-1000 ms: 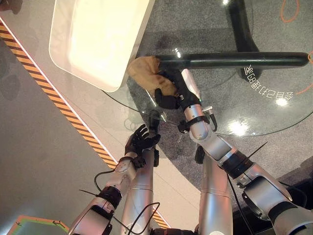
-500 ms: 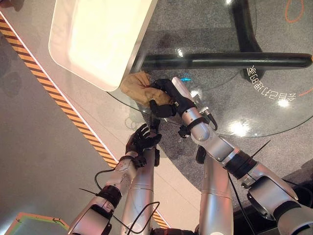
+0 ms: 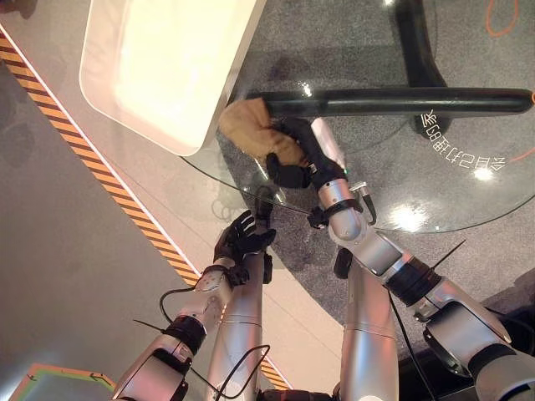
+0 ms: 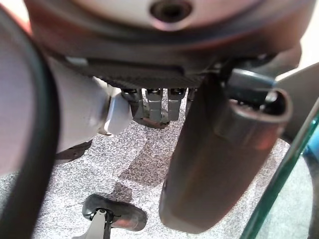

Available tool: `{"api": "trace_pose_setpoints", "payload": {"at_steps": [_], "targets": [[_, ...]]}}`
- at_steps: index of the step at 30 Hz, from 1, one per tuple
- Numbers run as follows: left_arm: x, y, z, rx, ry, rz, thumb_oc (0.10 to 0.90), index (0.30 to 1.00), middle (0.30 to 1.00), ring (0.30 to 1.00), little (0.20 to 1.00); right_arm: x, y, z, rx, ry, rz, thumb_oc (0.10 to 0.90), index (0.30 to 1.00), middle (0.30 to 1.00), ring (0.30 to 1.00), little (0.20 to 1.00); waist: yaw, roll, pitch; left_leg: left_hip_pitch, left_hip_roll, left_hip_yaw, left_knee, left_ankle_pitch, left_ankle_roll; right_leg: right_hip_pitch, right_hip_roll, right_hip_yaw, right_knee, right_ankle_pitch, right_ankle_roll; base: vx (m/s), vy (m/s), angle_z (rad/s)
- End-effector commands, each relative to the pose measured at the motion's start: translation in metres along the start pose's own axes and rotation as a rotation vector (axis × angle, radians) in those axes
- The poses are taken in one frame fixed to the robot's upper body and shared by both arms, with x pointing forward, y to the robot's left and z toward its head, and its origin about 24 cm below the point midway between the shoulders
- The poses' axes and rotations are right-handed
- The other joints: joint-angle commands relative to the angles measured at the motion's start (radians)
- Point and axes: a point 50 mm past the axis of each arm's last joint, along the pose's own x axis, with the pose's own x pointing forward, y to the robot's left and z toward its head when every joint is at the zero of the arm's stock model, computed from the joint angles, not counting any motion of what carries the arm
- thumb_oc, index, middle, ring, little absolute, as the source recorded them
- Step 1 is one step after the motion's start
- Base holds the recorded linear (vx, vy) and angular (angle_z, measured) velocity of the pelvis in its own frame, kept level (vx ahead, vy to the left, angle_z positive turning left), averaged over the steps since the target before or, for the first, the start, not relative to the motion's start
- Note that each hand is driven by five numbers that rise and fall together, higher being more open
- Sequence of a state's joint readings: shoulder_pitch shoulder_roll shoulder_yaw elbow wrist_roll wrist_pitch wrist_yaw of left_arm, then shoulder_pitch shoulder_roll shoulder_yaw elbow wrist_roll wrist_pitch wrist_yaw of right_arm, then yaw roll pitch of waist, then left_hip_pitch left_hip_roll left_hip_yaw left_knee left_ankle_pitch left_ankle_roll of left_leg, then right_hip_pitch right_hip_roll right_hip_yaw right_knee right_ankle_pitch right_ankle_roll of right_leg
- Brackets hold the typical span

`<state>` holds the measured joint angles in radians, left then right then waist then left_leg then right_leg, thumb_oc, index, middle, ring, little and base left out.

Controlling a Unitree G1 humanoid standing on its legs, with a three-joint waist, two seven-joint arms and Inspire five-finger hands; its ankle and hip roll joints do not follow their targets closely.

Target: Wipe the table with a cloth and put it in the basket.

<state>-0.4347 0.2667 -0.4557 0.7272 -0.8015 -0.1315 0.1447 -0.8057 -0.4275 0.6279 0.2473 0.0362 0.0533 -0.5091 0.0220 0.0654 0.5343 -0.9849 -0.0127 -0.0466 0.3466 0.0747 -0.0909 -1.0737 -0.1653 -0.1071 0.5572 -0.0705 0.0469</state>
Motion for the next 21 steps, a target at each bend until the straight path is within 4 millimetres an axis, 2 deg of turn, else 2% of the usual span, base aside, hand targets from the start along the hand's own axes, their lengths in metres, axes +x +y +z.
{"api": "trace_pose_setpoints", "payload": {"at_steps": [1, 9, 15, 21], "targets": [[-0.023, -0.009, -0.060, -0.016, 0.199, -0.013, 0.800, 0.900, 0.900, 0.900, 0.900, 0.000, -0.021, 0.015, 0.020, -0.102, -0.150, 0.100, 0.300, 0.300, 0.300, 0.200, -0.016, 0.037, -0.014, -0.067, -0.071, 0.100, 0.090, -0.060, 0.075, -0.025, 0.089, 0.013, -0.142, 0.148, 0.039, 0.00, -0.043, -0.01], [-0.027, -0.004, -0.065, 0.002, 0.204, -0.013, 0.800, 0.900, 0.900, 0.900, 0.900, 0.007, -0.061, 0.003, -0.046, -0.033, -0.381, 0.100, 0.300, 0.300, 0.300, 0.200, -0.013, 0.037, -0.014, -0.064, -0.071, 0.092, 0.094, -0.069, 0.075, -0.021, 0.089, 0.013, -0.139, 0.145, 0.038, 0.00, -0.042, 0.00], [-0.028, 0.002, -0.065, 0.004, 0.195, -0.012, 0.800, 0.900, 0.900, 0.900, 0.900, 0.010, -0.080, 0.000, -0.065, -0.011, -0.469, 0.100, 0.300, 0.300, 0.300, 0.200, -0.012, 0.033, -0.014, -0.059, -0.068, 0.093, 0.094, -0.072, 0.075, -0.015, 0.091, 0.008, -0.143, 0.146, 0.038, 0.00, -0.006, 0.00], [-0.031, 0.007, -0.065, 0.001, 0.189, -0.006, 0.800, 0.900, 0.900, 0.900, 0.900, 0.008, -0.117, -0.005, -0.105, 0.010, -0.665, 0.100, 0.300, 0.300, 0.300, 0.200, -0.015, 0.027, -0.014, -0.060, -0.069, 0.090, 0.097, -0.081, 0.077, -0.012, 0.098, 0.012, -0.147, 0.145, 0.041, 0.00, 0.000, 0.00]]}}
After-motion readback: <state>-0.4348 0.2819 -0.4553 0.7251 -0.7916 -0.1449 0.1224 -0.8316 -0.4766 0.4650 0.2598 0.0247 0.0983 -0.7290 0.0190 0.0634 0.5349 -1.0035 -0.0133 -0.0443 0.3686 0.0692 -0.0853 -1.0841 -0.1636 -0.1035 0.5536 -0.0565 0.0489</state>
